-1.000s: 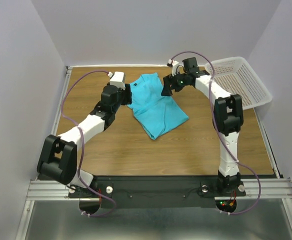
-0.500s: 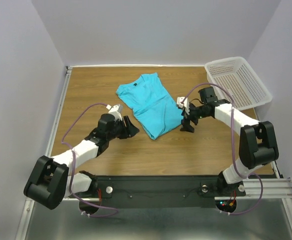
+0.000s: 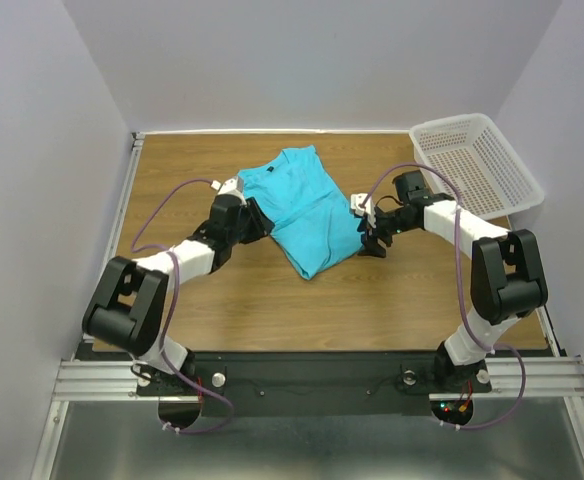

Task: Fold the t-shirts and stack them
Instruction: Fold the tshirt

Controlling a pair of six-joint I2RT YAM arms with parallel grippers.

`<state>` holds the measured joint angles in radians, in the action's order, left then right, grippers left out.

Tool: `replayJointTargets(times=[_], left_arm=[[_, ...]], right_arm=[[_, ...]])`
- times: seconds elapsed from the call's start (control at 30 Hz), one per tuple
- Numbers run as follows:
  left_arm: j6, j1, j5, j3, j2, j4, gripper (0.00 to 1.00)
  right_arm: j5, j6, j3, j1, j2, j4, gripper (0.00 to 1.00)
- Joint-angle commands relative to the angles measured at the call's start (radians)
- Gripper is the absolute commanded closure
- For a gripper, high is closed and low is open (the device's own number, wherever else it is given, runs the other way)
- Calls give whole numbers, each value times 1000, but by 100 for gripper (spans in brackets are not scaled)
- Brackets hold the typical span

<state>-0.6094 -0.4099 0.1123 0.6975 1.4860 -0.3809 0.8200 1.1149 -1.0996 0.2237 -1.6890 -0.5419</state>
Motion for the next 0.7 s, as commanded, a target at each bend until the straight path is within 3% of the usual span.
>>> replayJointTargets(times=[0.0, 0.37, 0.67], left_arm=[[75, 20, -39, 114, 69, 19, 51], [220, 25, 89, 241, 215, 128, 57], [293, 26, 61, 299, 287, 203, 53]], right_arm=[[31, -41, -26, 3, 26, 3, 27], [37, -89, -20, 2, 15, 3, 32], [51, -99, -16, 3, -1, 5, 32]])
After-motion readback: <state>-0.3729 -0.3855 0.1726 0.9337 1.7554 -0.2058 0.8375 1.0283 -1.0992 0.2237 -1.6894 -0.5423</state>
